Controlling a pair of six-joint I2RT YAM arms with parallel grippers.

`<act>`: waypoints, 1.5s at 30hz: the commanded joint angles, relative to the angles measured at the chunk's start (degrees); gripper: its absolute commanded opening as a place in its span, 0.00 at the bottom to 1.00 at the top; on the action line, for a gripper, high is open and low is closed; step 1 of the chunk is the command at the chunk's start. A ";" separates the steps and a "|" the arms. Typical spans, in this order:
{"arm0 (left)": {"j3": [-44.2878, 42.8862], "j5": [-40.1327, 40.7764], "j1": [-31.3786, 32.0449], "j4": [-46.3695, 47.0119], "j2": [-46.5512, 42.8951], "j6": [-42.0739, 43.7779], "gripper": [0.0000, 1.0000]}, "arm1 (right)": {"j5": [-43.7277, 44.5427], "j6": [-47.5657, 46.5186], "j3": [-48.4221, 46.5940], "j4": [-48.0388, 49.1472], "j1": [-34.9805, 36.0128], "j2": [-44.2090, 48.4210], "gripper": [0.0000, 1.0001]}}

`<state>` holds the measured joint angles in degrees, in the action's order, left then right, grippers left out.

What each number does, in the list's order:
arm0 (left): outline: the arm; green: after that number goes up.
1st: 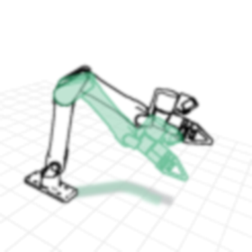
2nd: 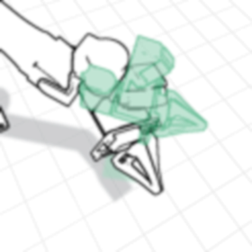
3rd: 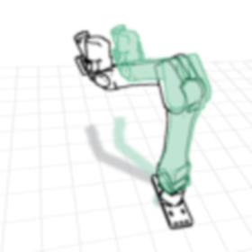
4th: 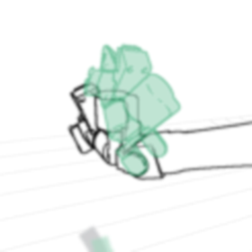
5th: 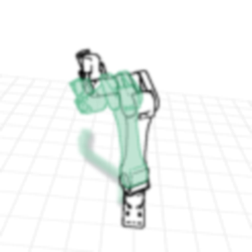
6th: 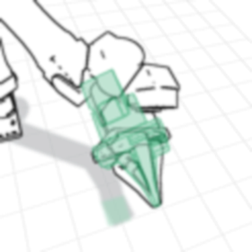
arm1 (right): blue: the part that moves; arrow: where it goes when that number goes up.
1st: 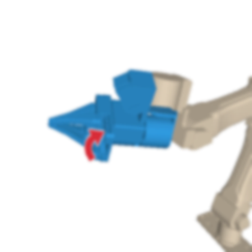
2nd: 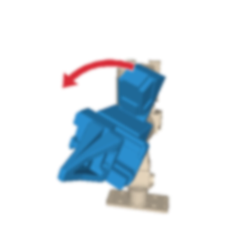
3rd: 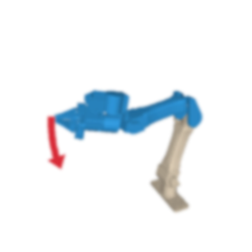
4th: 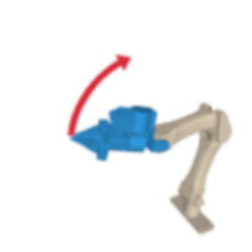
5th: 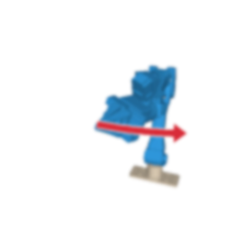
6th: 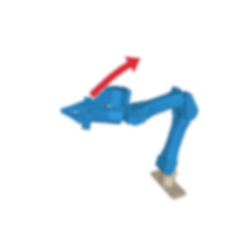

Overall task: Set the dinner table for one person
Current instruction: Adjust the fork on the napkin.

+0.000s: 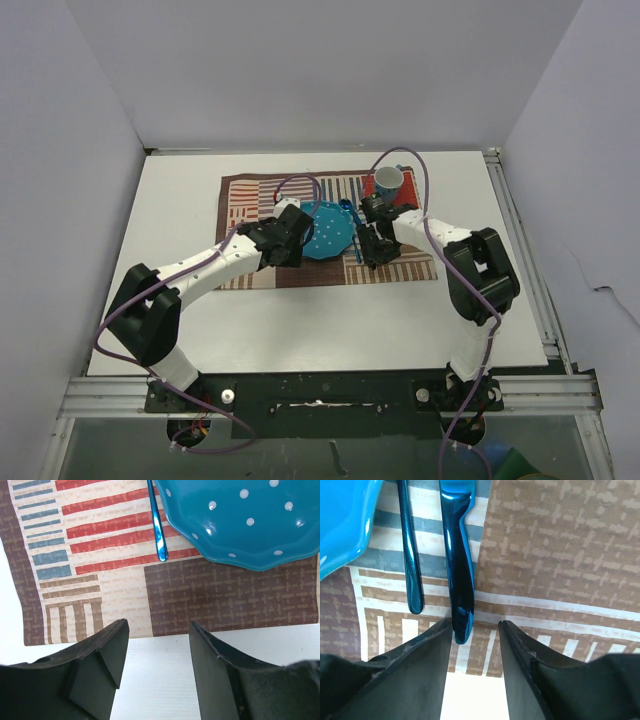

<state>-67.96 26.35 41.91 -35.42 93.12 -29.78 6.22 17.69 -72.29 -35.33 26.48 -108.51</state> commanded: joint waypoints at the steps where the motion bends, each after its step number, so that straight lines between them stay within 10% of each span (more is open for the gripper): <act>1: -1.67 0.73 0.10 0.97 -2.79 -0.19 0.53 | 2.20 -0.98 -1.01 -1.31 -0.40 5.07 0.44; 38: -1.39 1.70 0.11 0.37 -0.90 -0.11 0.53 | -5.76 -3.99 -11.29 -0.42 2.45 -6.98 0.40; 45: -1.34 1.99 0.02 0.05 -1.36 0.25 0.53 | -7.46 -3.74 -11.70 0.00 2.05 -8.46 0.09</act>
<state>-67.96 27.05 41.95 -35.70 93.14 -29.74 0.69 13.98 -82.50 -37.28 28.84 -115.94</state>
